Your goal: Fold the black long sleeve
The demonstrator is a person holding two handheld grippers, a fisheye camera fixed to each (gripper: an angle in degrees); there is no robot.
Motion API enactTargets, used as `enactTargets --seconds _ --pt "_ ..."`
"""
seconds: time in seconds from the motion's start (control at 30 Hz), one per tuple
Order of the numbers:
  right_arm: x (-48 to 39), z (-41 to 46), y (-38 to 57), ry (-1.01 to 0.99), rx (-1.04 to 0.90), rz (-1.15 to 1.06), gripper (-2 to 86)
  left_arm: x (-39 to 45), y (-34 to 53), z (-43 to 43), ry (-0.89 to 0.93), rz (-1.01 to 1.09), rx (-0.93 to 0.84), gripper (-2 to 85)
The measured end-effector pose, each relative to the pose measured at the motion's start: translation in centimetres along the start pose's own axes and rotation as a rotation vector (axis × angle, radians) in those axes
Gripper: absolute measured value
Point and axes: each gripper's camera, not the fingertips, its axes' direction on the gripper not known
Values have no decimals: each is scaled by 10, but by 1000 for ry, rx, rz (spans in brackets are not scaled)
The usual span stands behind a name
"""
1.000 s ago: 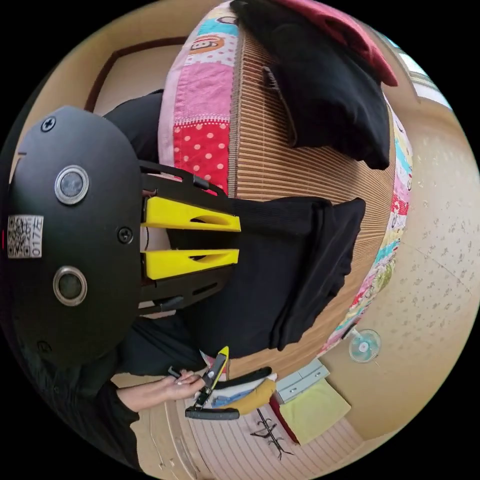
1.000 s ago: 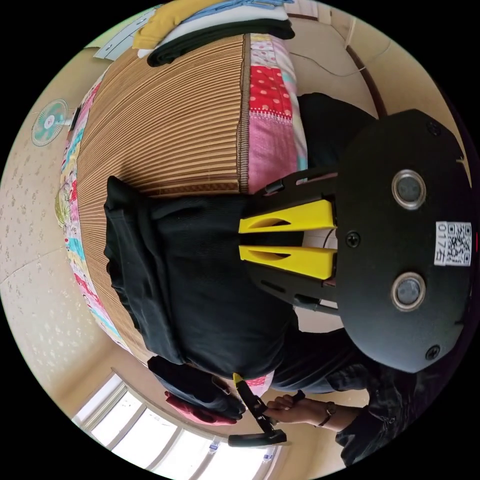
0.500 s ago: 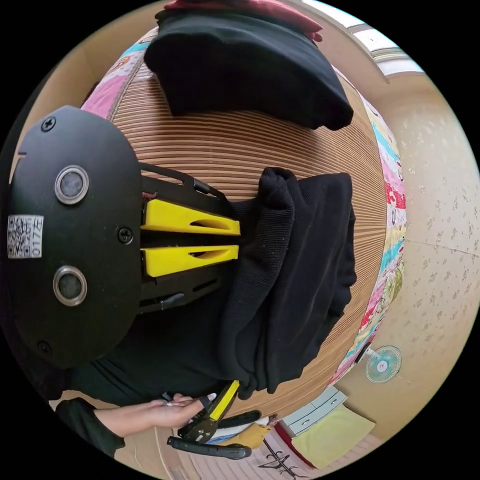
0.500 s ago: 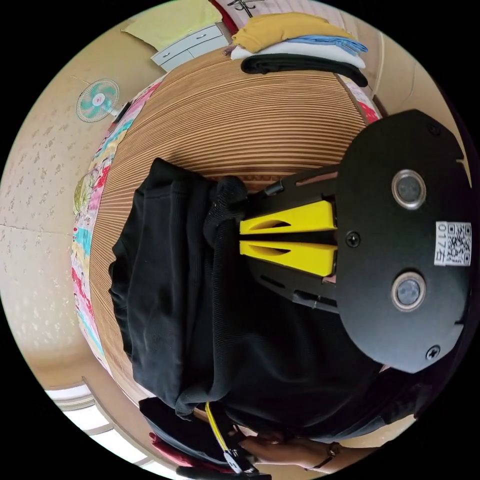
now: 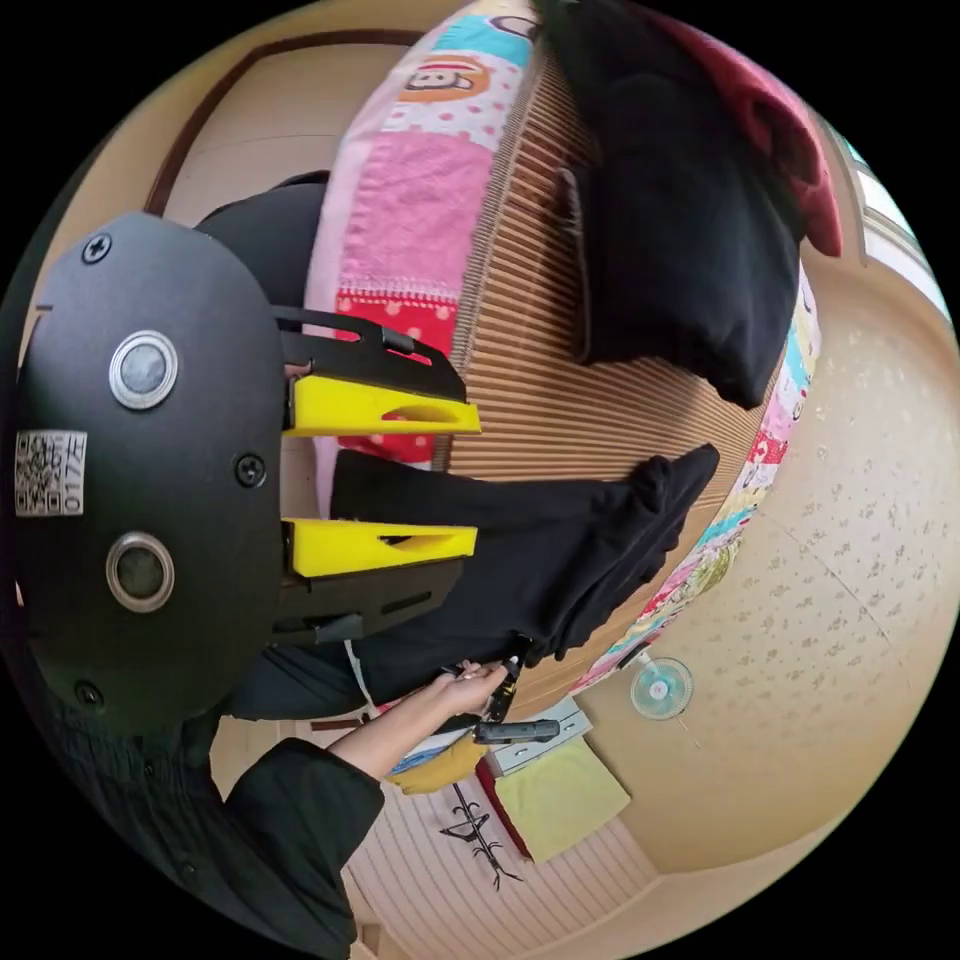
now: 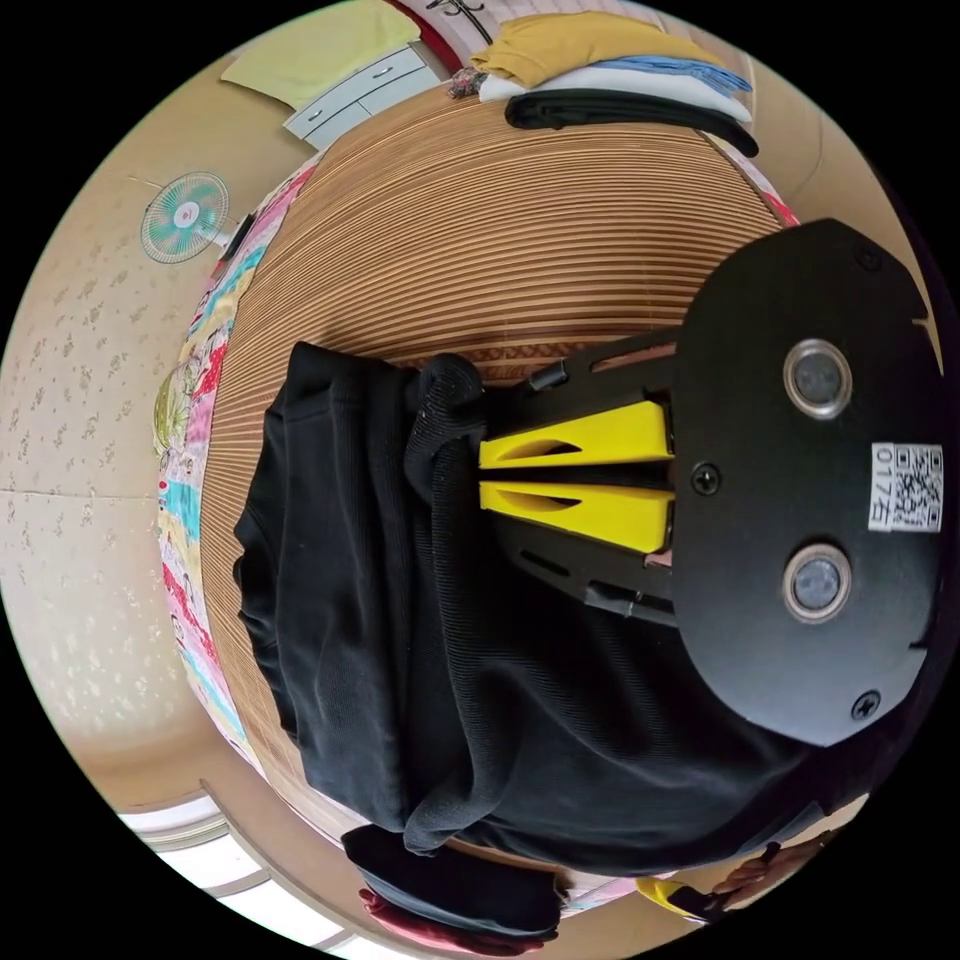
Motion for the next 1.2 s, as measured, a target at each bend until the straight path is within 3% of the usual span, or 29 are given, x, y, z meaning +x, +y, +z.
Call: enactTargets --seconds 0.27,0.4,0.7,0.83,0.9,0.97,1.07,1.13,1.2 --pt "77 -73 22 -268 7 124 28 -34 9 -8 73 -41 -77 91" --pt "126 -131 83 -343 48 142 49 -43 -4 8 252 45 -282 40" --pt "234 -179 215 -562 -131 220 95 -96 17 -50 438 17 -219 36" --pt "267 -184 220 -1002 -168 212 49 -120 21 -67 583 -11 -179 31" --pt "295 -201 219 -1201 -85 205 40 -131 19 -78 772 -13 -113 25" --pt "340 -244 220 -1375 170 221 35 -138 15 -96 903 0 -29 16" --pt "376 -304 220 -1499 402 118 31 -134 7 -144 1016 176 121 -3" --pt "382 -341 222 -1534 473 -25 30 -139 6 -185 1368 365 300 -7" --pt "383 -372 227 -1526 484 -154 29 -153 9 -207 1358 352 383 -8"
